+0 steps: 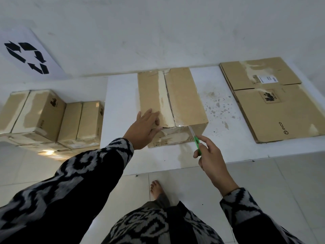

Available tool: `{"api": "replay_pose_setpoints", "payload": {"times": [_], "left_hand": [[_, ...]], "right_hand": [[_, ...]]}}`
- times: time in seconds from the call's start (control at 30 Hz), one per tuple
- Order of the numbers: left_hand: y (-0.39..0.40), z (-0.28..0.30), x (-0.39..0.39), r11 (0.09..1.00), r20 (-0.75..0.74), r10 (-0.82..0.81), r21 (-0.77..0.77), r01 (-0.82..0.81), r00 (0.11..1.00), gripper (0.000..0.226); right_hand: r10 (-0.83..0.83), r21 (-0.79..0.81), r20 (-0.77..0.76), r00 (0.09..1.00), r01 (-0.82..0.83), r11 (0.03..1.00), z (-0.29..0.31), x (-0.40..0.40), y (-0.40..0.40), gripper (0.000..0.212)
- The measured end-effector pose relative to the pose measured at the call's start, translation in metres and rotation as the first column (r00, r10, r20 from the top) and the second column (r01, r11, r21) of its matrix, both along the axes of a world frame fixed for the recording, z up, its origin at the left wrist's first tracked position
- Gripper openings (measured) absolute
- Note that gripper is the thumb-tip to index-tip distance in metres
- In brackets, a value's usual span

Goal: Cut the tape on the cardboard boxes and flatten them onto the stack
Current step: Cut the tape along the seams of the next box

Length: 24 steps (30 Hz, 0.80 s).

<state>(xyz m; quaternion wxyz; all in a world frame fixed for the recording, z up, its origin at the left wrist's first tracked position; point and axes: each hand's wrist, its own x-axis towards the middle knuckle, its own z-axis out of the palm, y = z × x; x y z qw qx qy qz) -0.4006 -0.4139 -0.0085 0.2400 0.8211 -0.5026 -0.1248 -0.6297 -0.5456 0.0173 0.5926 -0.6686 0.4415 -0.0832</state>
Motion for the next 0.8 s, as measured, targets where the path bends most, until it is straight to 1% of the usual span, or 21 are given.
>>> {"api": "replay_pose_setpoints", "payload": {"times": [0.3,0.5,0.63,0.73,0.8], "left_hand": [[-0.0001,-0.0010,-0.0014,1.000,0.013,-0.009,0.019,0.008,1.000,0.020],[-0.0005,0.0003,-0.0014,1.000,0.002,-0.005,0.025,0.005,1.000,0.024],[-0.0003,-0.0004,-0.0012,1.000,0.008,-0.006,0.026,0.006,1.000,0.021],[-0.0002,-0.0018,-0.0010,1.000,0.001,-0.003,0.025,0.003,1.000,0.027],[-0.0005,-0.0021,-0.0008,1.000,0.000,0.000,0.027,0.000,1.000,0.026]], "right_hand": [[-0.037,-0.022,-0.031,0.999,0.036,0.999,-0.0014,0.0047,0.0003,0.031],[-0.042,-0.039,-0.045,0.998,0.040,0.998,-0.0018,0.0040,0.0020,0.033],[-0.051,-0.044,-0.049,0.998,0.049,0.998,-0.0035,0.0018,0.0025,0.034],[-0.051,-0.043,-0.049,0.997,0.049,0.998,-0.0043,0.0018,0.0029,0.034],[-0.055,-0.042,-0.050,0.997,0.053,0.998,-0.0039,0.0030,0.0022,0.034]]}}
